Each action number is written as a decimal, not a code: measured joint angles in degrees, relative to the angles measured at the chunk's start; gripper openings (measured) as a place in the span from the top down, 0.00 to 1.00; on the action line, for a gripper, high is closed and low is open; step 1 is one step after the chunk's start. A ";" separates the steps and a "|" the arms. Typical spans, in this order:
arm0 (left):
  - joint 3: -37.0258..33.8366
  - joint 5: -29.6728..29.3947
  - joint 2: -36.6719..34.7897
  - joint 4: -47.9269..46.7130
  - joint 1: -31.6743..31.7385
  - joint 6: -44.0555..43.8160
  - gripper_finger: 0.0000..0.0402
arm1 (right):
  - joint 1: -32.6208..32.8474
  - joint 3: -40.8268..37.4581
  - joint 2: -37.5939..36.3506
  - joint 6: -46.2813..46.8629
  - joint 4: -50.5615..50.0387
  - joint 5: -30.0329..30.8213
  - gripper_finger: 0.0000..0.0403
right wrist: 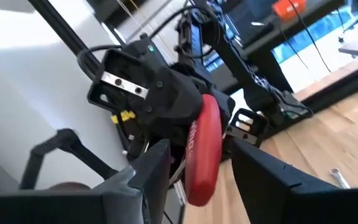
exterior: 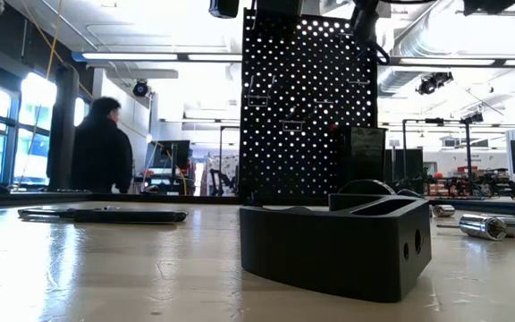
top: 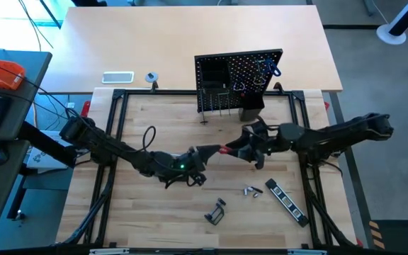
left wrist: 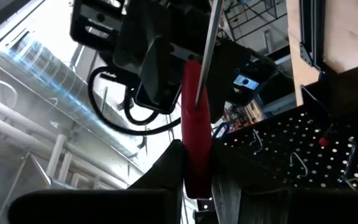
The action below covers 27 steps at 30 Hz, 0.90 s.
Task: Hang tools onto peg board
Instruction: Put the red allen wrench into the bottom black bin on the peg board
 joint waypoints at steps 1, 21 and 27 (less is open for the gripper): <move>0.00 0.15 0.00 0.02 0.00 0.17 0.90 | 0.00 0.84 0.00 -0.04 -1.74 0.00 0.59; 0.04 2.96 0.02 0.15 1.31 3.82 0.90 | -0.02 3.44 -0.02 -0.78 -8.07 -2.89 0.81; 0.07 3.75 -0.02 0.11 1.40 4.39 0.89 | -0.02 3.42 -0.02 -1.36 -7.49 -2.99 0.87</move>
